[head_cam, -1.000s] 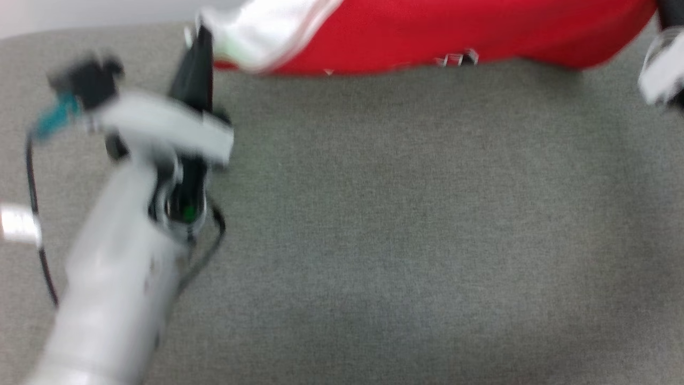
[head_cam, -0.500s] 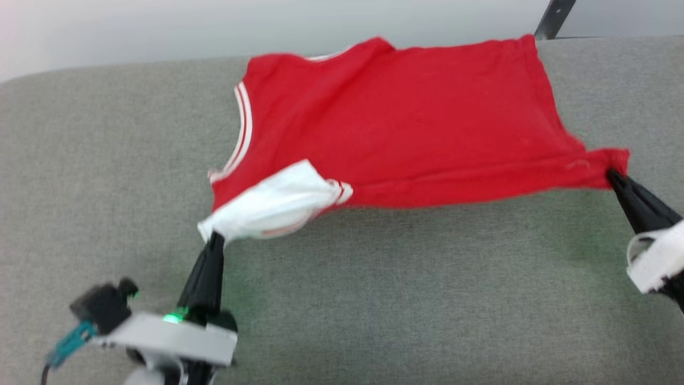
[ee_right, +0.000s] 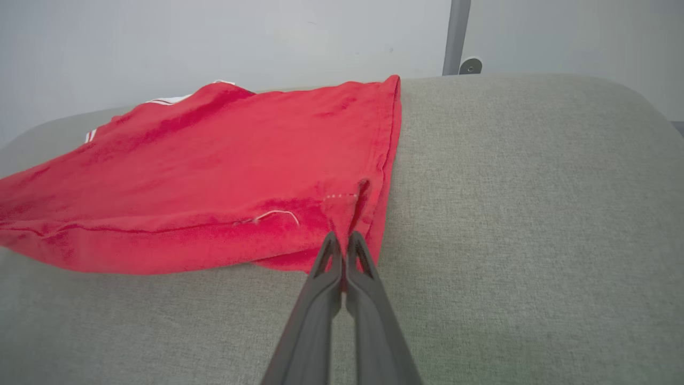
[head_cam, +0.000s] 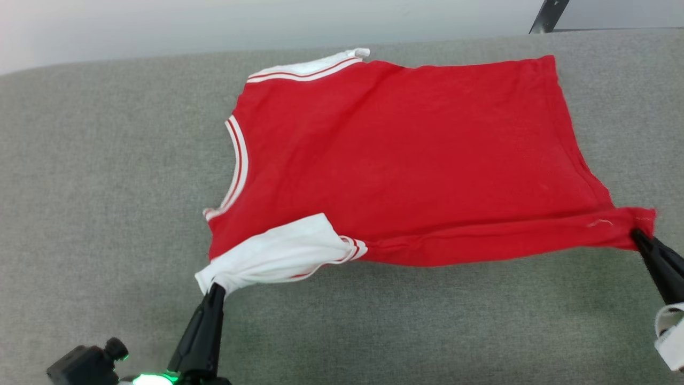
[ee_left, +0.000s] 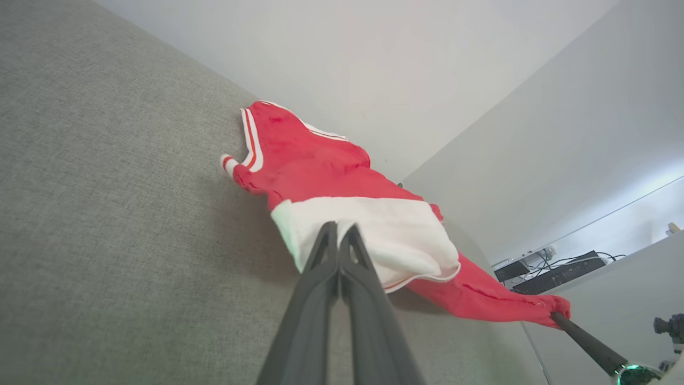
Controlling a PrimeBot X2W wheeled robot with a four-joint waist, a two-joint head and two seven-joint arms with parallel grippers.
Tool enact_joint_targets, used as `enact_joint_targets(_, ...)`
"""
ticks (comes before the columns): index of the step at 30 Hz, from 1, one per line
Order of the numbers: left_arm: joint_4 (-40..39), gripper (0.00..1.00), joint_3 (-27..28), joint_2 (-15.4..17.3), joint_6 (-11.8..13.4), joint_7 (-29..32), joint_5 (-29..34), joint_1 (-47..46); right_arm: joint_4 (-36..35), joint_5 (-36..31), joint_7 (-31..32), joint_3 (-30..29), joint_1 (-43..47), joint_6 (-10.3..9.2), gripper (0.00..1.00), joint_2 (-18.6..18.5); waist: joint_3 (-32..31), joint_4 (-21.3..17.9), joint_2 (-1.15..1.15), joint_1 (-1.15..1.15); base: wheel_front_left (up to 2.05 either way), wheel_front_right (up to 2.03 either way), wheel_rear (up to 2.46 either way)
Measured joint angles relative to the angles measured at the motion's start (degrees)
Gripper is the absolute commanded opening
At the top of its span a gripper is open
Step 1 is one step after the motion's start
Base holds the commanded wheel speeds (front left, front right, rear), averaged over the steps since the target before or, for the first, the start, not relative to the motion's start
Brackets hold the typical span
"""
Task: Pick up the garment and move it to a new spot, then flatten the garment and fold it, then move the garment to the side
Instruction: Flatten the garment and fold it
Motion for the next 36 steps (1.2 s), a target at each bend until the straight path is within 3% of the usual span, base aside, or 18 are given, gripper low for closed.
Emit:
enact_joint_targets(5,-3.4,0.00,0.3,0.7,1.2,0.5,0.5,1.0,-6.2,-1.7,4.0,-4.5,3.3,-0.01,0.00,3.6,1.2,0.3,0.00,0.00,0.00,0.00,0.00)
enact_joint_targets(10,0.1,0.00,-0.6,0.8,0.3,1.6,1.3,-3.7,-5.5,-2.2,6.1,-4.1,0.9,-0.01,0.00,4.7,2.1,0.3,0.00,0.00,0.00,0.00,0.00)
enact_joint_targets(23,17.8,0.00,-0.5,-1.4,-3.2,0.1,4.5,-23.6,13.0,-1.7,4.1,1.8,-17.8,-0.01,0.00,1.9,6.1,0.2,0.00,0.00,0.00,0.00,0.00)
enact_joint_targets(29,26.2,0.00,0.2,-5.2,-4.0,-1.9,5.5,-30.5,19.5,-1.9,0.7,2.5,-22.1,-0.01,0.00,2.5,8.4,0.7,0.00,0.00,0.00,0.00,0.00)
enact_joint_targets(36,39.1,0.00,-2.0,-5.8,-4.1,-1.9,8.6,-35.1,26.7,-1.9,-1.7,5.8,-24.8,-0.01,0.00,3.2,9.9,0.7,0.00,0.00,0.00,0.00,0.00)
